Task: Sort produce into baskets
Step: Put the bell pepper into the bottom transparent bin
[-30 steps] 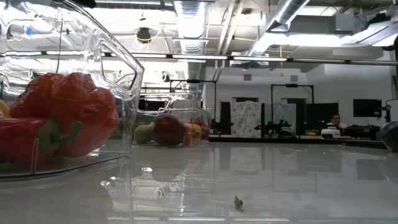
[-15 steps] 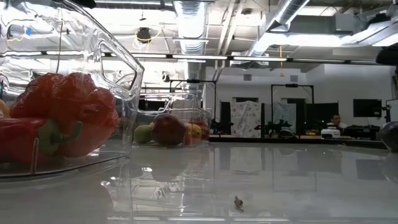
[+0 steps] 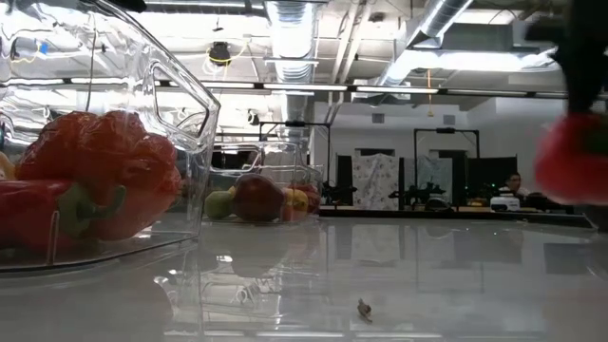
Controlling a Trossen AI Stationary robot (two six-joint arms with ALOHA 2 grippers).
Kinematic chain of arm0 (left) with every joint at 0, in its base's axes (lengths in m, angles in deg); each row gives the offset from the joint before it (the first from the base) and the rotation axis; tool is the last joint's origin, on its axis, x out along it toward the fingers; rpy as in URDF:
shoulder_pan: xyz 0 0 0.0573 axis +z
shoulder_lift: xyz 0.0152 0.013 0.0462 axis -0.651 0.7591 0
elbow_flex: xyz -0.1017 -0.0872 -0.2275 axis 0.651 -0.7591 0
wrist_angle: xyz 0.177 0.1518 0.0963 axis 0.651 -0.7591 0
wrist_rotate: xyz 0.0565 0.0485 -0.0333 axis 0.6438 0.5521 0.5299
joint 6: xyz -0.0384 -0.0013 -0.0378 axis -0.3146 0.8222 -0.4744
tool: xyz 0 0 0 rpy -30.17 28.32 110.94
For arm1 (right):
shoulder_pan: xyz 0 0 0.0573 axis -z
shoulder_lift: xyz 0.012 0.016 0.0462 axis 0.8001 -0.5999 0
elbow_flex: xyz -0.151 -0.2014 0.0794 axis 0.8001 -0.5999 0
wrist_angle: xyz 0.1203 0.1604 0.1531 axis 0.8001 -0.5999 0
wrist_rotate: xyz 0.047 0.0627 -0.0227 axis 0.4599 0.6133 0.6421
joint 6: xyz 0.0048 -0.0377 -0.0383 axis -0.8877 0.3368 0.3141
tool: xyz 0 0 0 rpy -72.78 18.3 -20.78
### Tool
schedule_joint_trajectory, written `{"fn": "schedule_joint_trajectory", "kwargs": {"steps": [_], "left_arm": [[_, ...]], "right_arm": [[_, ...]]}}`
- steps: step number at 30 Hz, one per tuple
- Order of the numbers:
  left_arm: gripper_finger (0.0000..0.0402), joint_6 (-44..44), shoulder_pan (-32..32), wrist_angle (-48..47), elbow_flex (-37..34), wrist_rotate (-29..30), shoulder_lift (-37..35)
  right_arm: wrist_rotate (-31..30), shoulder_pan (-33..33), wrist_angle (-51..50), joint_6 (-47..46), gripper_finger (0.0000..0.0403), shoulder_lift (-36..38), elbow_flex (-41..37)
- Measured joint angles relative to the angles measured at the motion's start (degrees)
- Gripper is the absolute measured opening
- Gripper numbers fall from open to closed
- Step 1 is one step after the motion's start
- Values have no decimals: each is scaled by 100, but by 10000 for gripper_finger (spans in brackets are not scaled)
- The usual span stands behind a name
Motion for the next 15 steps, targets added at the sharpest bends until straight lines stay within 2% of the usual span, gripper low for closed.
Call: {"fn": "schedule_joint_trajectory", "kwargs": {"steps": [2,5,15], "left_arm": [[359,0,0,2,0,0,0],[359,61,-1,2,0,75,0],[359,68,0,2,0,264,0]], "right_arm": [[-263,138,138,184,280,0,237],[-708,370,937,755,280,0,519],[-745,1341,5803,3796,283,2,582]]}}
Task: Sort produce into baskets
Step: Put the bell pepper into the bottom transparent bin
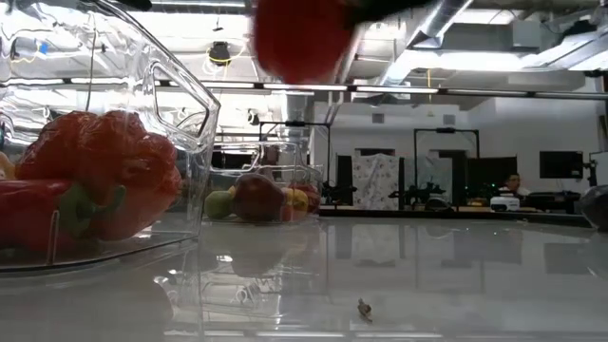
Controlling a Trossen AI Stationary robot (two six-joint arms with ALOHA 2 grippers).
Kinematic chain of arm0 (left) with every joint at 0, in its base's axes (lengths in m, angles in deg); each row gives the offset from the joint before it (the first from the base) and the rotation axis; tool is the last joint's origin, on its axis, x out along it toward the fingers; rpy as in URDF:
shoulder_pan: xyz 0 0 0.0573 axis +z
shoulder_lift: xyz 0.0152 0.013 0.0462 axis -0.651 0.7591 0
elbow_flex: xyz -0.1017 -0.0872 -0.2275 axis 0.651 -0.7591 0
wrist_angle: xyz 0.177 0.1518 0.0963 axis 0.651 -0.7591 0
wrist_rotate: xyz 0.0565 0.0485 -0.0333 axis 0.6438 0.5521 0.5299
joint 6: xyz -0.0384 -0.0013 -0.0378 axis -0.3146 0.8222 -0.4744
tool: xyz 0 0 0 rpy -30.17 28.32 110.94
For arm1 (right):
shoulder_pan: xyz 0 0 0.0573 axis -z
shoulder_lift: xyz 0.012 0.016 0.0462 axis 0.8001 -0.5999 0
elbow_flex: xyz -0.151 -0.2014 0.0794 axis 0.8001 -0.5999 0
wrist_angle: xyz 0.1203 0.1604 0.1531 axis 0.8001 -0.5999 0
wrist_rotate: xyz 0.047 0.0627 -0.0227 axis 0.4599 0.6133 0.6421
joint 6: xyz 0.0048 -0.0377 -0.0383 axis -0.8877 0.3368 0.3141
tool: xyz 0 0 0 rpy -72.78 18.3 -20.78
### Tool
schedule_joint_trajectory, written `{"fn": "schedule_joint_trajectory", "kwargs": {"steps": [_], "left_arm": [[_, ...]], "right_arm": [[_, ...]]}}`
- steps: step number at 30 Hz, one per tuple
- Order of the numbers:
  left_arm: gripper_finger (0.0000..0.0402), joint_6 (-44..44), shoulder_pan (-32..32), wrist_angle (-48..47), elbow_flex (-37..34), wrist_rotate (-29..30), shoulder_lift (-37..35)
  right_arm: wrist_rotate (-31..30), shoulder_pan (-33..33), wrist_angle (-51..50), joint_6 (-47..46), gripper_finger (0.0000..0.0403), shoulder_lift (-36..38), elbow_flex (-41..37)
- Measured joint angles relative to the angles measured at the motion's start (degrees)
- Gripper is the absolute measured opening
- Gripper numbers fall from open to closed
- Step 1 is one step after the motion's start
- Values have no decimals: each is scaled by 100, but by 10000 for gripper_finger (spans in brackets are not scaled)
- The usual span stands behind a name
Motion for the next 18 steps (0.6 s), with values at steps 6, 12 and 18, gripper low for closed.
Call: {"fn": "schedule_joint_trajectory", "kwargs": {"steps": [6,12,18], "left_arm": [[359,-5,0,2,0,83,0],[359,-2,0,-2,2,229,2],[359,-11,0,-26,7,157,4]], "right_arm": [[675,495,1874,632,284,-88,2],[1556,889,3199,578,285,-693,19],[1880,1090,2651,549,318,-1218,485]]}}
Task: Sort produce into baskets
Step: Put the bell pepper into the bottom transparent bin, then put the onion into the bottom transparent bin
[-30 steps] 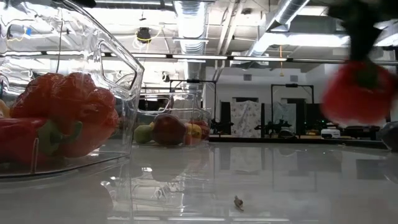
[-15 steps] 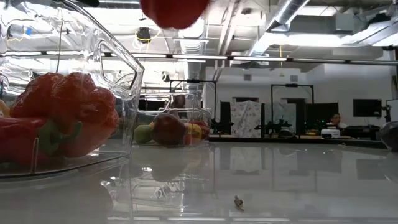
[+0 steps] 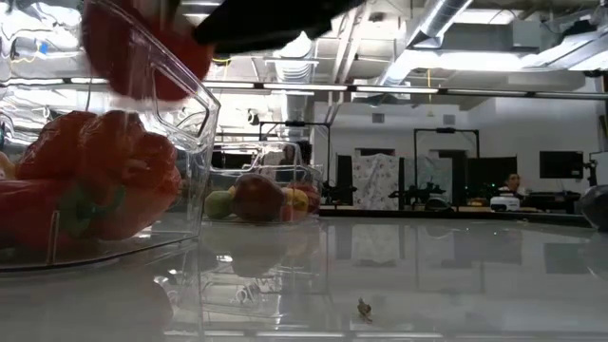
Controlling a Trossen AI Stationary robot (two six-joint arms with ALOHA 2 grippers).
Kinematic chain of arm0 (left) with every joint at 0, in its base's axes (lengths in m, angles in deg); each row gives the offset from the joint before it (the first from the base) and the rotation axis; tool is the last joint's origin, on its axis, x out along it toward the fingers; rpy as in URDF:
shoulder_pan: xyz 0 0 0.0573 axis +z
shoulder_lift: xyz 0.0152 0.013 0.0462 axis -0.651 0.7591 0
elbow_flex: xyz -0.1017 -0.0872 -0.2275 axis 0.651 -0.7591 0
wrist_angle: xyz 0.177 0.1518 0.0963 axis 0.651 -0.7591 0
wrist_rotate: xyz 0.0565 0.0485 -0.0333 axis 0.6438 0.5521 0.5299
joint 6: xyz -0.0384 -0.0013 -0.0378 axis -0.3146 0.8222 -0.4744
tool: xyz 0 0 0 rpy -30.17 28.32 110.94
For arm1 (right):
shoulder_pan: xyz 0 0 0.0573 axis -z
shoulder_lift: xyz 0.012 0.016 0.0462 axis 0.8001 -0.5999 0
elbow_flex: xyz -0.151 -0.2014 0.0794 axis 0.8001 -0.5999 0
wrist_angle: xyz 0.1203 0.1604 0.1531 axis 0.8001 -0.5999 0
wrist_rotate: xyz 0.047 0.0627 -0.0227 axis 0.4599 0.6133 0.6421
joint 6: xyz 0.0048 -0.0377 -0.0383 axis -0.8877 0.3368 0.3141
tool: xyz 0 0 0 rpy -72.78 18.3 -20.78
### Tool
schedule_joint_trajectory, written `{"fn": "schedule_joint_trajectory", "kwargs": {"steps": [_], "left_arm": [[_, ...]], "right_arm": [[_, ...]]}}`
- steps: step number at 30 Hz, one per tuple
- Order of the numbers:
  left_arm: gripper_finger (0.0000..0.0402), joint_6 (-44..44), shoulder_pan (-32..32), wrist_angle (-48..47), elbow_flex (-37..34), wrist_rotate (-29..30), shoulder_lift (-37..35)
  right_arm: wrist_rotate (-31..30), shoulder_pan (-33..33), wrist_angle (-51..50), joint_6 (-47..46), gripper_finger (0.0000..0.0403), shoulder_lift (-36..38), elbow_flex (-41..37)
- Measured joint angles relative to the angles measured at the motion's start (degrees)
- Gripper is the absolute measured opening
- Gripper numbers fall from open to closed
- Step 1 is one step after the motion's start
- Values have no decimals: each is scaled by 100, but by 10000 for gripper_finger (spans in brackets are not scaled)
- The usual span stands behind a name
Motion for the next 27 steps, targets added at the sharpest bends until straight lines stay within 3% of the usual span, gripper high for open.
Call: {"fn": "schedule_joint_trajectory", "kwargs": {"steps": [5,7,13,18,23,27], "left_arm": [[359,6,0,-12,0,-17,0],[359,7,0,-11,0,-19,0],[359,-40,0,-9,0,-59,0],[359,-13,0,-6,0,-63,0],[359,4,0,-6,0,-84,0],[359,-2,0,-4,-2,-116,0]], "right_arm": [[288,95,-846,-218,386,38,283],[132,57,-1754,-373,394,172,454],[-553,-162,-5651,-2033,361,866,745],[-981,-554,-8019,-3702,345,1366,145],[-1046,-945,-8716,-5145,340,2074,-982],[-568,-748,-8770,-6319,340,2585,-1843]]}}
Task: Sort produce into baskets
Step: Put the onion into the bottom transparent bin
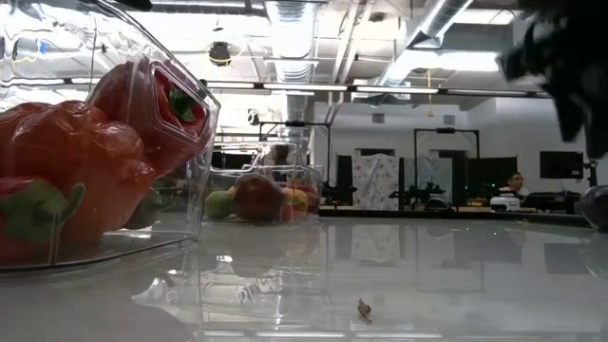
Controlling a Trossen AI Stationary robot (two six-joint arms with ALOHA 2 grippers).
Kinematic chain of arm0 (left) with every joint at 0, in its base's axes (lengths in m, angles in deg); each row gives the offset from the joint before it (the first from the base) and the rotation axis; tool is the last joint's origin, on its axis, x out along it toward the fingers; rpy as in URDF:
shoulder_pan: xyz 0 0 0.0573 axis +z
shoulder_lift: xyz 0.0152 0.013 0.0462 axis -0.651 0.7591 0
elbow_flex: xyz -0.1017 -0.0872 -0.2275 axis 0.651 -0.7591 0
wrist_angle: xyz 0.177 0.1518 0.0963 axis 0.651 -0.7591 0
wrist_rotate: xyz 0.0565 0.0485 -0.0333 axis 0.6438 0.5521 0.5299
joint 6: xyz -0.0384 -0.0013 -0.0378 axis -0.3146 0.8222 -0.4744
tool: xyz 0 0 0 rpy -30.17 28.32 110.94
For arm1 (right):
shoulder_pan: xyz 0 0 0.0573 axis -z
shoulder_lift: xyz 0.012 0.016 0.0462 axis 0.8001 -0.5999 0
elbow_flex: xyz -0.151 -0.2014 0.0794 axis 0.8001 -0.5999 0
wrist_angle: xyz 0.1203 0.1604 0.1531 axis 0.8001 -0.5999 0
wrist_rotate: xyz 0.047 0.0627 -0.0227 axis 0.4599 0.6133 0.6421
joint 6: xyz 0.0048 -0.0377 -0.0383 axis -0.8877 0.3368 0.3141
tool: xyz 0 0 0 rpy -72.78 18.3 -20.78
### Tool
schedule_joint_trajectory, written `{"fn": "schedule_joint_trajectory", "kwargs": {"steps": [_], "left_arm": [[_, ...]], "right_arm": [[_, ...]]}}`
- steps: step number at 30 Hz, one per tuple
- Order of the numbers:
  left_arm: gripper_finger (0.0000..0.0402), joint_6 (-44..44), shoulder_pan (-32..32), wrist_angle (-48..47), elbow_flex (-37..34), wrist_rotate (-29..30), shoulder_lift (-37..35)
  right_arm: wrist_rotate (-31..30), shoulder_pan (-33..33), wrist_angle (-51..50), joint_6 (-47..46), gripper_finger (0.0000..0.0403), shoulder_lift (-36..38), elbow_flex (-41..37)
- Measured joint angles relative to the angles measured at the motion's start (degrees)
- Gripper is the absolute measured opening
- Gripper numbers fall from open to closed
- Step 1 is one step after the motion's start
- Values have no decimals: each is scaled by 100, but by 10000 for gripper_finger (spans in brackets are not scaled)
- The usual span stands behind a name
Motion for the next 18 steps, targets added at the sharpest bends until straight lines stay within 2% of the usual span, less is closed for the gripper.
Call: {"fn": "schedule_joint_trajectory", "kwargs": {"steps": [5,18], "left_arm": [[359,-9,26,6,0,-58,0],[359,3,26,1,-2,-178,-2]], "right_arm": [[234,490,-156,-581,346,264,-772],[410,1922,-60,158,393,260,-1472]]}}
